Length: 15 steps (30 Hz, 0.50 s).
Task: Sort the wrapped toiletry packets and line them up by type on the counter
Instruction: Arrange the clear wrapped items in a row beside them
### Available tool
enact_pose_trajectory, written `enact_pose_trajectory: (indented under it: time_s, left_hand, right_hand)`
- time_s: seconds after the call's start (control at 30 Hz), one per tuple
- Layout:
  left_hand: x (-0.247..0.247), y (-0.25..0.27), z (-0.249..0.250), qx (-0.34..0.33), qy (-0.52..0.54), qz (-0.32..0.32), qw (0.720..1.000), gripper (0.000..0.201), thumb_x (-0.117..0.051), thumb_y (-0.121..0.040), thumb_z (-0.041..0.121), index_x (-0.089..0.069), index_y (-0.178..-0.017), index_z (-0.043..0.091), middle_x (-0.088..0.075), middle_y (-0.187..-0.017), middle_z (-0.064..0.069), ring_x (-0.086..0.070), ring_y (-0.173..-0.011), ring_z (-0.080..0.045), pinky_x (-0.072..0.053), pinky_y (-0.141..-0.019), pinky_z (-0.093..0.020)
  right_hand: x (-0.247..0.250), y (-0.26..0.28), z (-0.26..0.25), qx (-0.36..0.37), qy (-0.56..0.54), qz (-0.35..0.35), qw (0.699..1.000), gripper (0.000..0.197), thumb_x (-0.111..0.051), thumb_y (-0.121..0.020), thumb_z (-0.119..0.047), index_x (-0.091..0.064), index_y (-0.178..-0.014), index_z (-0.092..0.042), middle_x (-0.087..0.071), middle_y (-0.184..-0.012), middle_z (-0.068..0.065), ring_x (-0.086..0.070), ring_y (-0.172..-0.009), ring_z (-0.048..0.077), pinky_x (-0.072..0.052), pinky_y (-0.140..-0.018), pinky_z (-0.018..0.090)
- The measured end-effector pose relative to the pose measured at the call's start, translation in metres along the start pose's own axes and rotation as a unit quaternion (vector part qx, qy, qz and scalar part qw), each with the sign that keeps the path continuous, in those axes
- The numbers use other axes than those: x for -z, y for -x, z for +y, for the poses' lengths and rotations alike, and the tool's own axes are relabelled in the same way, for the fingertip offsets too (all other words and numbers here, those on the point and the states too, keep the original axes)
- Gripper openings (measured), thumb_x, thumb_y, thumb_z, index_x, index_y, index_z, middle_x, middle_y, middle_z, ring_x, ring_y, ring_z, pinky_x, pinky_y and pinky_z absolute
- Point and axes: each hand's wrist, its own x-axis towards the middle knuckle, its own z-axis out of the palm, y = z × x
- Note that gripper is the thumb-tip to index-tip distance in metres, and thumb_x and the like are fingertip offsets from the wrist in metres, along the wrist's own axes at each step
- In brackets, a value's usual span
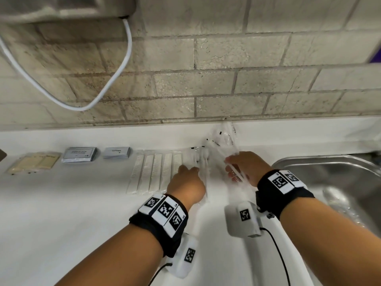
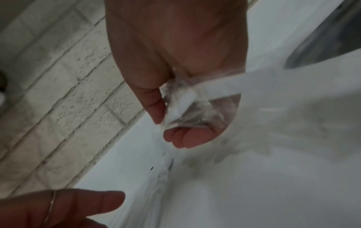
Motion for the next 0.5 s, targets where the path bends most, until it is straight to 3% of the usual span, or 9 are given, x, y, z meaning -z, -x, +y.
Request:
enact_pose_trajectory:
  time_s: [0.1,0.17,0.27,0.43,0.47,0.5]
  left_hand:
    - [-0.001,0.002,0.002,-0.006,0.002,0.007,1.0,0.051,-0.043,-0.093,0.021,-0.037,-0.143,0.026,-0.033,-0.14,-0.008,-0.05,-0.123,-0.031,-0.047,-0.096,-0.037]
    - [-0.002,0.004,0.003,-0.008,0.002,0.01,1.0,0.051,-0.043,-0.093,0.021,-0.038,-0.144,0.028,-0.033,-0.141,-0.008,-0.049,-0.124,-0.03,-0.046,-0.097,-0.037]
    - [-0.003,0.008,0.005,-0.014,0.0,0.019,1.0,0.048,-0.043,-0.094,0.025,-0.041,-0.142,0.028,-0.035,-0.14,-0.009,-0.047,-0.126,-0.03,-0.046,-0.097,-0.036]
    - [-0.004,0.01,0.002,-0.02,0.004,0.022,1.0,0.047,-0.044,-0.095,0.029,-0.042,-0.142,0.029,-0.035,-0.139,-0.009,-0.046,-0.127,-0.03,-0.045,-0.099,-0.037]
    - [-0.004,0.009,0.002,-0.018,0.005,0.022,1.0,0.047,-0.044,-0.095,0.029,-0.042,-0.142,0.029,-0.035,-0.139,-0.009,-0.046,-0.127,-0.03,-0.045,-0.099,-0.037]
    - [-0.004,0.009,0.001,-0.017,0.007,0.022,1.0,0.047,-0.044,-0.095,0.027,-0.042,-0.142,0.03,-0.035,-0.139,-0.008,-0.046,-0.127,-0.03,-0.045,-0.098,-0.036]
  right_hand:
    - [0.011,0.002,0.01,0.018,0.016,0.004,1.0,0.02,-0.06,-0.087,-0.003,-0.063,-0.067,0.002,-0.066,-0.072,0.021,-0.051,-0.053,0.026,-0.04,-0.054,0.034]
    - [0.012,0.003,0.014,0.029,0.059,0.014,0.998,0.02,-0.062,-0.084,-0.002,-0.067,-0.068,0.006,-0.068,-0.07,0.02,-0.054,-0.055,0.027,-0.044,-0.058,0.033]
    - [0.008,0.0,0.022,0.004,0.057,0.042,0.998,0.007,-0.068,-0.081,-0.007,-0.064,-0.076,-0.01,-0.067,-0.05,-0.004,-0.063,-0.065,0.019,-0.055,-0.07,0.032]
    - [-0.007,0.0,0.026,0.027,0.076,0.089,0.993,0.018,-0.071,-0.078,-0.016,-0.055,-0.073,-0.021,-0.056,-0.043,-0.028,-0.06,-0.058,0.011,-0.054,-0.073,0.033]
    - [-0.013,0.002,0.024,0.027,0.097,0.093,0.991,0.023,-0.071,-0.08,-0.021,-0.051,-0.068,-0.018,-0.054,-0.04,-0.027,-0.057,-0.055,0.014,-0.052,-0.073,0.034]
    - [-0.016,0.001,0.023,0.037,0.129,0.095,0.986,0.03,-0.07,-0.081,-0.026,-0.048,-0.064,-0.015,-0.055,-0.038,-0.016,-0.053,-0.052,0.019,-0.049,-0.071,0.035]
